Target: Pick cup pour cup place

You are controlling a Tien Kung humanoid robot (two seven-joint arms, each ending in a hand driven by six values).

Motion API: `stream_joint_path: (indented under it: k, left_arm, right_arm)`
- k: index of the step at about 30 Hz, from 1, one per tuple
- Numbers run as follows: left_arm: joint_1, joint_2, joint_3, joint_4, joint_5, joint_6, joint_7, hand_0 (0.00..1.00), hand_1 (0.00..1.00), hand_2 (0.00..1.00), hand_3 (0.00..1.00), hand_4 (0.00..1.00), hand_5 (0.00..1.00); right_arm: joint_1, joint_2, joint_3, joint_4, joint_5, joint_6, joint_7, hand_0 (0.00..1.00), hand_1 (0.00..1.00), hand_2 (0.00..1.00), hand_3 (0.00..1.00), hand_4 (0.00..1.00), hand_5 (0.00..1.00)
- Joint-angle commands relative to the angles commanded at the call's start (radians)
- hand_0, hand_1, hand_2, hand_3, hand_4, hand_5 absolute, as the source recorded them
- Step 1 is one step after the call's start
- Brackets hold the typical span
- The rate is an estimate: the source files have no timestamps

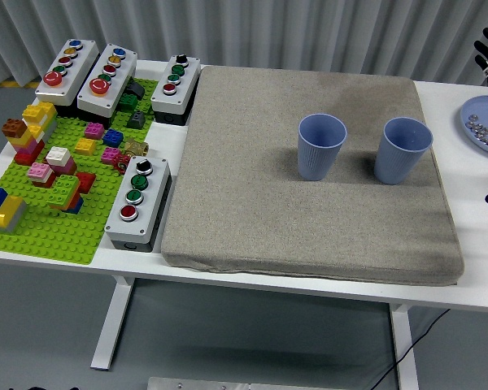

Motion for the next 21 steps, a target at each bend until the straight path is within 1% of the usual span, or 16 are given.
stream_joint_path:
  k: [1, 2, 7, 8, 15, 19, 20, 21]
  left_arm:
    - [0.0, 0.0, 0.0, 0.0, 0.0, 0.0, 0.0, 0.775, 0.758, 0.815, 0.656, 0.506, 0.972]
    - [-0.001, 0.0, 0.0, 0.0, 0.0, 0.0, 0.0, 0.775, 0.758, 0.815, 0.656, 0.506, 0.972]
    - [-0.005, -0.002, -0.006, 0.0, 0.008, -0.001, 0.001, 0.775, 0.758, 0.815, 0.656, 0.506, 0.972]
    - [-0.005, -0.002, -0.006, 0.0, 0.008, -0.001, 0.001, 0.775, 0.758, 0.813, 0.656, 0.505, 0.971]
    - [-0.008, -0.005, -0.009, 0.0, 0.012, -0.001, 0.0, 0.775, 0.758, 0.814, 0.656, 0.505, 0.971]
    - [-0.009, -0.007, -0.005, 0.0, 0.009, -0.001, -0.002, 0.775, 0.758, 0.814, 0.656, 0.505, 0.971]
    - [-0.009, -0.007, -0.004, 0.0, 0.008, -0.001, -0.002, 0.774, 0.758, 0.814, 0.655, 0.505, 0.971]
    - [-0.009, -0.007, -0.003, 0.0, 0.008, -0.002, -0.002, 0.774, 0.758, 0.814, 0.655, 0.505, 0.971]
  right_arm:
    - [-0.002, 0.0, 0.0, 0.0, -0.007, 0.006, -0.003, 0.955, 0.894, 0.996, 0.998, 0.857, 0.214]
    - [-0.006, -0.002, 0.001, 0.0, -0.017, 0.015, -0.012, 0.955, 0.894, 0.996, 0.998, 0.857, 0.214]
    - [-0.043, -0.015, 0.005, -0.009, -0.104, 0.129, -0.104, 0.955, 0.894, 0.996, 0.998, 0.857, 0.214]
    - [-0.046, -0.016, 0.005, -0.01, -0.11, 0.14, -0.112, 0.955, 0.932, 0.998, 0.998, 0.856, 0.162]
    - [-0.083, -0.016, 0.02, -0.01, -0.139, 0.179, -0.148, 0.956, 0.936, 0.998, 0.998, 0.857, 0.154]
    - [-0.094, -0.012, 0.018, -0.006, -0.145, 0.177, -0.148, 0.956, 0.936, 0.998, 0.998, 0.857, 0.154]
    - [-0.096, -0.011, 0.017, -0.007, -0.145, 0.176, -0.147, 0.958, 0.941, 0.998, 0.998, 0.845, 0.127]
    - [-0.098, -0.01, 0.016, -0.007, -0.145, 0.176, -0.146, 0.958, 0.941, 0.998, 0.998, 0.845, 0.127]
